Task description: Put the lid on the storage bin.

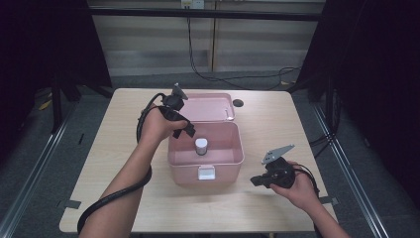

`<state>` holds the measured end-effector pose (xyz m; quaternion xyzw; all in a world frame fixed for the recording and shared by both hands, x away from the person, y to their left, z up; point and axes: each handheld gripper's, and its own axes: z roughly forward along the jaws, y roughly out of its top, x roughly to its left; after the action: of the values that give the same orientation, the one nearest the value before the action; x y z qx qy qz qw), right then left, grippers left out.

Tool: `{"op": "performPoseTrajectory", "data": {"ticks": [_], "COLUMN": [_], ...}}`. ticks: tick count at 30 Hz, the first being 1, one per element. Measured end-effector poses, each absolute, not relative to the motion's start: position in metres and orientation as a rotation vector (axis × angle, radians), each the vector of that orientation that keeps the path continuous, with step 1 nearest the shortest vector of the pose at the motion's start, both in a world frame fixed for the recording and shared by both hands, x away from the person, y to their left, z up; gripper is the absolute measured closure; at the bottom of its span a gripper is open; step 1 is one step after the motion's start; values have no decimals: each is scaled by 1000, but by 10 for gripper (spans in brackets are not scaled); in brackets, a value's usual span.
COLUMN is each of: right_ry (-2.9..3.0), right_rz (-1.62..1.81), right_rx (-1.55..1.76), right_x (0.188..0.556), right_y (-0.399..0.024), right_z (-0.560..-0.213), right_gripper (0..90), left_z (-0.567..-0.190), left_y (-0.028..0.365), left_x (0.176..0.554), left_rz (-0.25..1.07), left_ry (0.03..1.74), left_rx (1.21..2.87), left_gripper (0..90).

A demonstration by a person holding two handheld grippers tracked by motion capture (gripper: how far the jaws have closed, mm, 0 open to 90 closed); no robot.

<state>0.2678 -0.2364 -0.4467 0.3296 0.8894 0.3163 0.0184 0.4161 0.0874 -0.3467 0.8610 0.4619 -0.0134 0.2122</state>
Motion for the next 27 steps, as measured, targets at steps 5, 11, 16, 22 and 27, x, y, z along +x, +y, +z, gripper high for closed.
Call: {"op": "performPoseTrajectory", "data": {"ticks": [5, 11, 16, 22, 27], "right_ry": [2818, 2853, 2865, 2880, 2896], "right_rz": [937, 968, 995, 1000, 1004], "right_rx": [992, 972, 945, 892, 866], "right_x": [267, 268, 267, 267, 268], "right_y": [-227, -219, -212, -199, -186], "right_z": [-442, -435, -426, -414, -407], "right_gripper": [900, 900, 900, 900, 900], "left_z": [-345, -343, -341, -339, -339], "left_y": [94, 102, 105, 112, 118], "left_x": [416, 418, 418, 418, 417], "left_rz": [-54, -53, -54, -50, -58], "left_ry": [1306, 1332, 1326, 1334, 1355], "left_rx": [2366, 2342, 2334, 2317, 2306], "left_gripper": [266, 256, 243, 238, 238]}}
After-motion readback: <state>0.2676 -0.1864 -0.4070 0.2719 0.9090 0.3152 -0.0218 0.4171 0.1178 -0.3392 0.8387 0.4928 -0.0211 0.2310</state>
